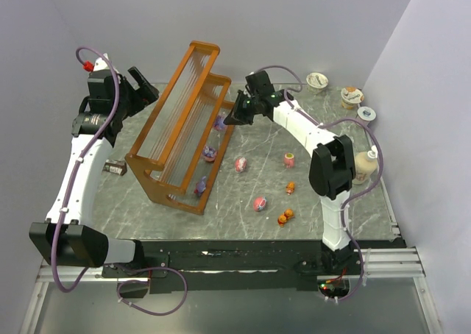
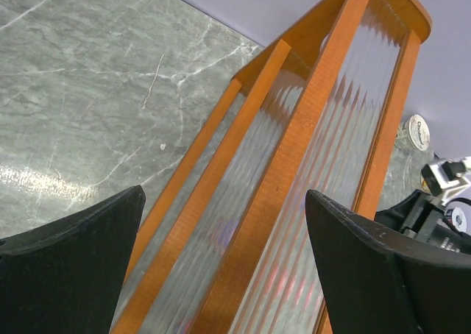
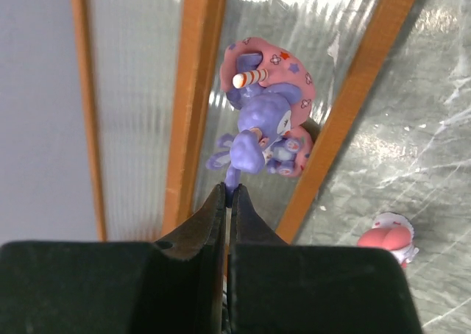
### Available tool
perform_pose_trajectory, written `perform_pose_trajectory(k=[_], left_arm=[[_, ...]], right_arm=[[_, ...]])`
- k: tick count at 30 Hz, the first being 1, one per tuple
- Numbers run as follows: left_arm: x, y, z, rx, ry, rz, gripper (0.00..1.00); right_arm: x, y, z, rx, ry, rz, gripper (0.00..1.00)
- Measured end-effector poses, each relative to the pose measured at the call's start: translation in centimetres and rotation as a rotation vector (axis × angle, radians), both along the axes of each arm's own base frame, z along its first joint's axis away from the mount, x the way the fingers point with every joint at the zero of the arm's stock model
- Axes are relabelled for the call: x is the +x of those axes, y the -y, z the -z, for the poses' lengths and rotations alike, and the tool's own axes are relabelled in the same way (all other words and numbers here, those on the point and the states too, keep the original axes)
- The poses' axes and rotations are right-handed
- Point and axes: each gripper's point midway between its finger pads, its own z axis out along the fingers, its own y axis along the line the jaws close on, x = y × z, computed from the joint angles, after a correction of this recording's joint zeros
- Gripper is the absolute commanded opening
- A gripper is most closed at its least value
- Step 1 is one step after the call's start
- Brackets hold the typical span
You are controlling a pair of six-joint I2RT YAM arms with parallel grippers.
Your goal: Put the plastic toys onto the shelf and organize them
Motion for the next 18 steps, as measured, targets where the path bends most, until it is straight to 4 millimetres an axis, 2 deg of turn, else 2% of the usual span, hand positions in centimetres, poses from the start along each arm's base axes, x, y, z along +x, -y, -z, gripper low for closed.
perform_pose_trajectory(k=[9, 14, 18], left_arm=[[0.0, -0.1, 0.3, 0.008, -0.009, -0.002, 0.96], [0.1, -0.1, 0.5, 0.009, -0.014, -0.002, 0.97], [0.1, -0.2, 0.5, 0.010, -0.014, -0.005, 0.96]], right_arm=[[1.1, -0.8, 2.7, -0.021, -0.028, -0.027, 0.00], [2.4, -1.6, 3.5, -0.013, -0.015, -0.040, 0.00], [2.6, -1.8, 4.4, -0.017, -0.025, -0.050, 0.00]])
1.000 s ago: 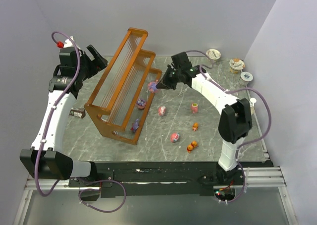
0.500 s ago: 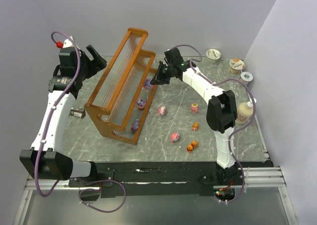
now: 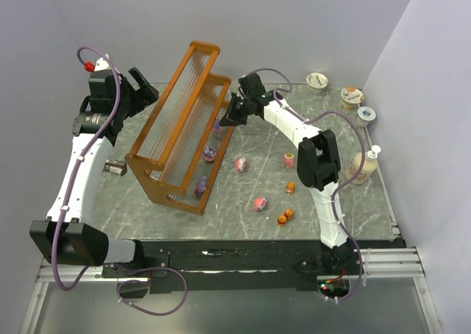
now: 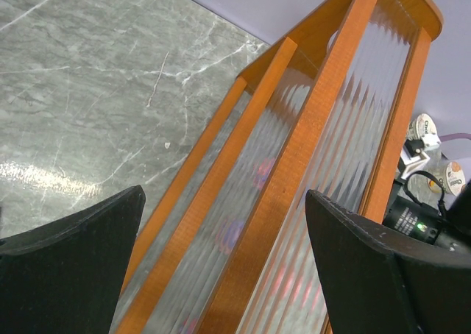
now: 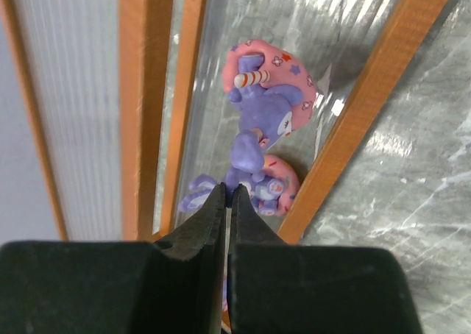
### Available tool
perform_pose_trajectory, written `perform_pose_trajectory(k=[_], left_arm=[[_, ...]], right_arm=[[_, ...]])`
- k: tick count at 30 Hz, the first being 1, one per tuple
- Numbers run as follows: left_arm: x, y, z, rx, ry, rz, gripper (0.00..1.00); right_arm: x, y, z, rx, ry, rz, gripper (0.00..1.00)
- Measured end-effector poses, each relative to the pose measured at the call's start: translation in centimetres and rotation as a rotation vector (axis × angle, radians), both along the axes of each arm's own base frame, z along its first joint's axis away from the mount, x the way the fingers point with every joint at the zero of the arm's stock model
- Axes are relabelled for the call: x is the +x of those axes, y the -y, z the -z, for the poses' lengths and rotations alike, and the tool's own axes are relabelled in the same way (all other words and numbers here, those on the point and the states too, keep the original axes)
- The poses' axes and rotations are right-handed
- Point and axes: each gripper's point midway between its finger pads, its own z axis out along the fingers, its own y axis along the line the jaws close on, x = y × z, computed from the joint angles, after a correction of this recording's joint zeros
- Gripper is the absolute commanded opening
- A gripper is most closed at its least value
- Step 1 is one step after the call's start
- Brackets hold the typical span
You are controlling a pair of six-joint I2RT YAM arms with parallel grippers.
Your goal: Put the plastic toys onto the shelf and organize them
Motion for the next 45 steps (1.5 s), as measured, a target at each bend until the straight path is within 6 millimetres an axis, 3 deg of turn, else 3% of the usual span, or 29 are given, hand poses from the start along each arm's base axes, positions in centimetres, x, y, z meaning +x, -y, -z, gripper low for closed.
perform_pose_trajectory(k=[7, 25, 37, 45], left_arm=[[0.0, 0.0, 0.0, 0.001, 0.000, -0.002, 0.96], [0.0, -0.1, 0.0, 0.002, 0.000, -0.003, 0.96], [0.0, -0.1, 0.0, 0.002, 0.000, -0.003, 0.96], [0.0, -0.1, 0.0, 0.002, 0.000, -0.003, 0.96]], right_arm=[[0.9, 0.3, 1.9, -0.015, -0.015, 0.001, 0.00], [3.0, 1.6, 3.3, -0.012, -0.009, 0.003, 0.00], [4.4, 1.3, 3.2, 0.004, 0.010, 0.001, 0.14], [4.3, 1.4, 3.3, 0.002, 0.008, 0.002, 0.37]])
